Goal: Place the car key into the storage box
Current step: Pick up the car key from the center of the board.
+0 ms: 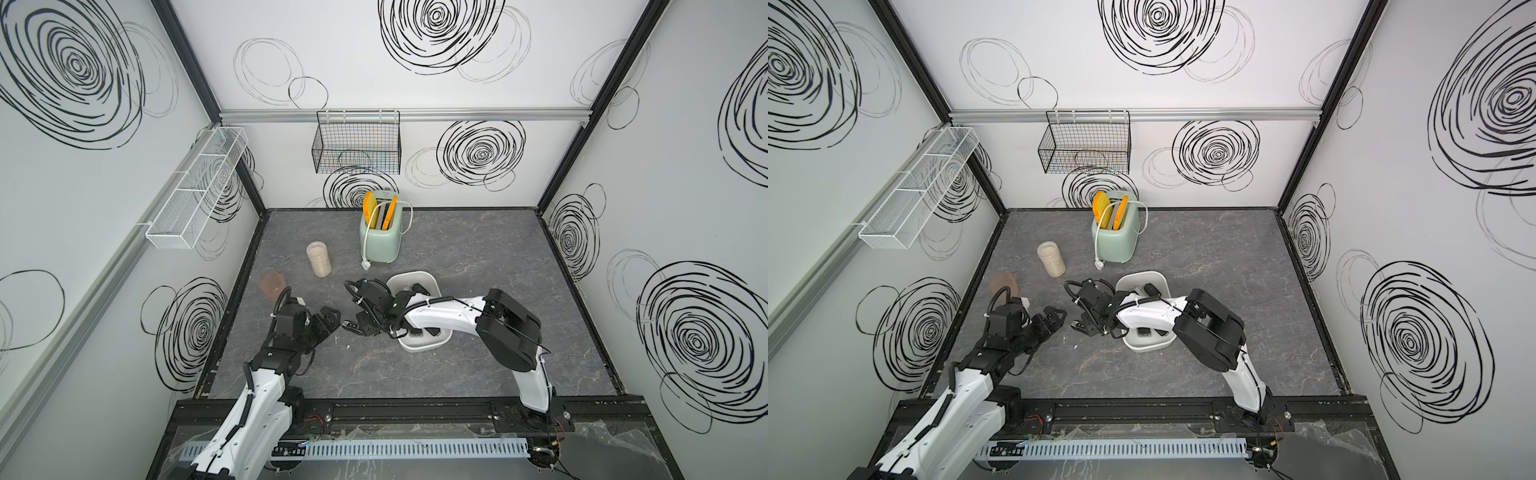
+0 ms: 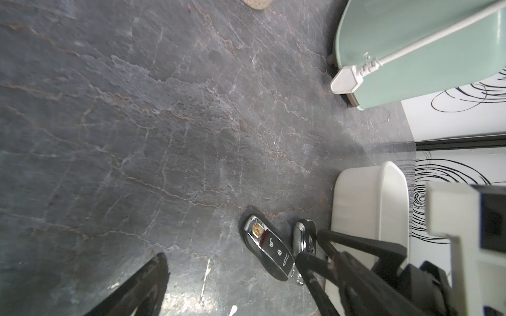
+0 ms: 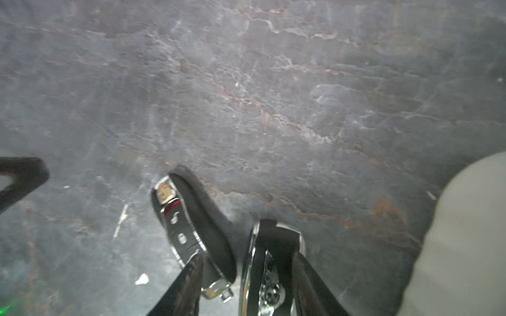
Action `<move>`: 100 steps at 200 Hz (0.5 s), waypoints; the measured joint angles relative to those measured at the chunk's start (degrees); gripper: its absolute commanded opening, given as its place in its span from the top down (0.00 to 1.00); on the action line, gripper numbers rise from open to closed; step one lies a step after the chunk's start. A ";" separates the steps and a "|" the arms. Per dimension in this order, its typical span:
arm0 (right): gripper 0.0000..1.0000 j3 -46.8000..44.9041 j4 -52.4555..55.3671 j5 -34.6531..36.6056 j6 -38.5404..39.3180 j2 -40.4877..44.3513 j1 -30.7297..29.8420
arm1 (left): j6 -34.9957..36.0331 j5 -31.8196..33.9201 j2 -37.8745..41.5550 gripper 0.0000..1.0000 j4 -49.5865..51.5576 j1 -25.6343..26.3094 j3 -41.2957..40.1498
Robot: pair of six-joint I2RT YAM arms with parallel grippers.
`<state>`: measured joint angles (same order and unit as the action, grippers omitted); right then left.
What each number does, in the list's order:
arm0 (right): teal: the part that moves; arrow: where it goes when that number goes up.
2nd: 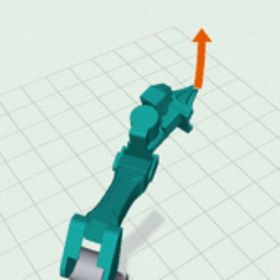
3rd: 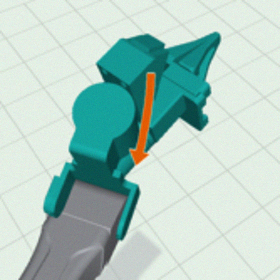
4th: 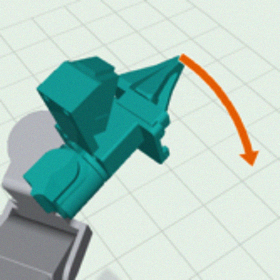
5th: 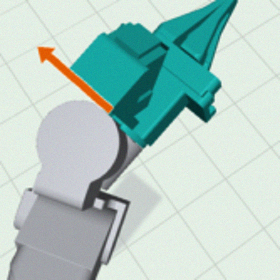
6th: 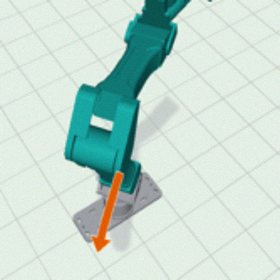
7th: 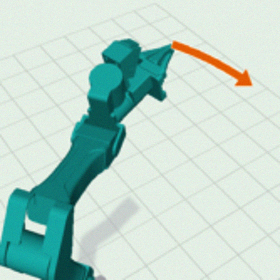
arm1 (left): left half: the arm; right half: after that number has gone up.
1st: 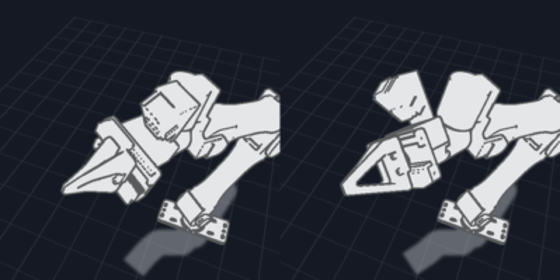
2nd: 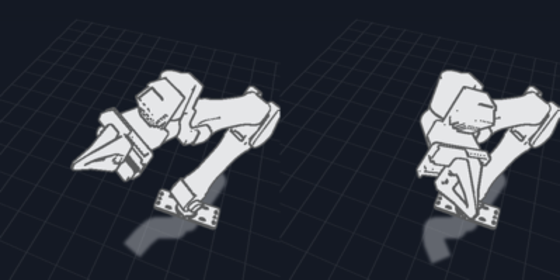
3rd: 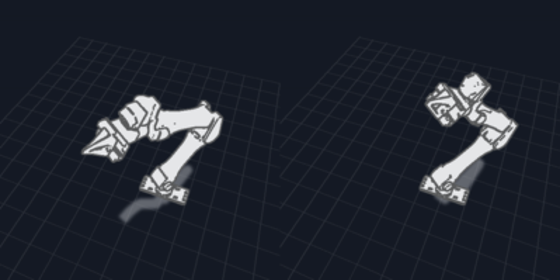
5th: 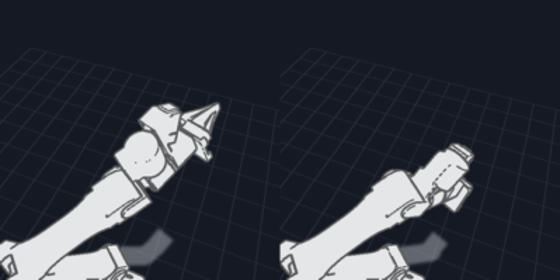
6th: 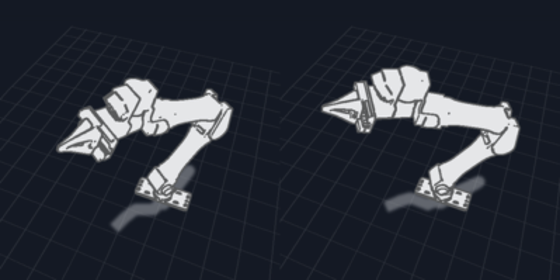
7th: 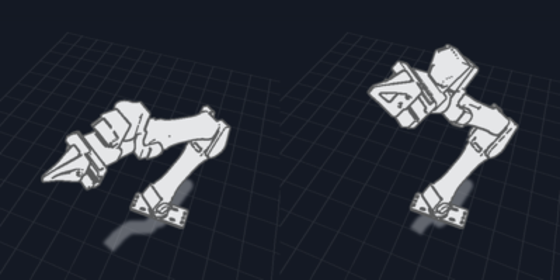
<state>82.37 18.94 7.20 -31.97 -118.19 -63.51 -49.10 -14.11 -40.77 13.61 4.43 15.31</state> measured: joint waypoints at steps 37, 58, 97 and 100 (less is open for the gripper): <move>0.50 1.42 1.22 2.03 0.11 -1.75 0.15 | 0.02 -0.07 0.02 0.02 -0.02 0.00 -0.04; 0.53 1.44 1.49 2.27 0.26 -2.43 0.15 | 0.04 -0.09 0.00 0.02 -0.02 0.00 -0.07; 0.55 1.64 2.29 2.60 1.16 -2.64 0.15 | 0.09 -0.17 0.00 0.02 -0.04 0.00 -0.11; 0.54 1.64 2.36 2.60 1.16 -2.64 0.15 | 0.09 -0.20 0.00 0.02 -0.04 0.00 -0.11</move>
<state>84.01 21.30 9.80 -30.81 -120.84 -63.35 -49.01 -14.31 -40.77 13.56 4.43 15.20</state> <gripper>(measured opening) 0.451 0.981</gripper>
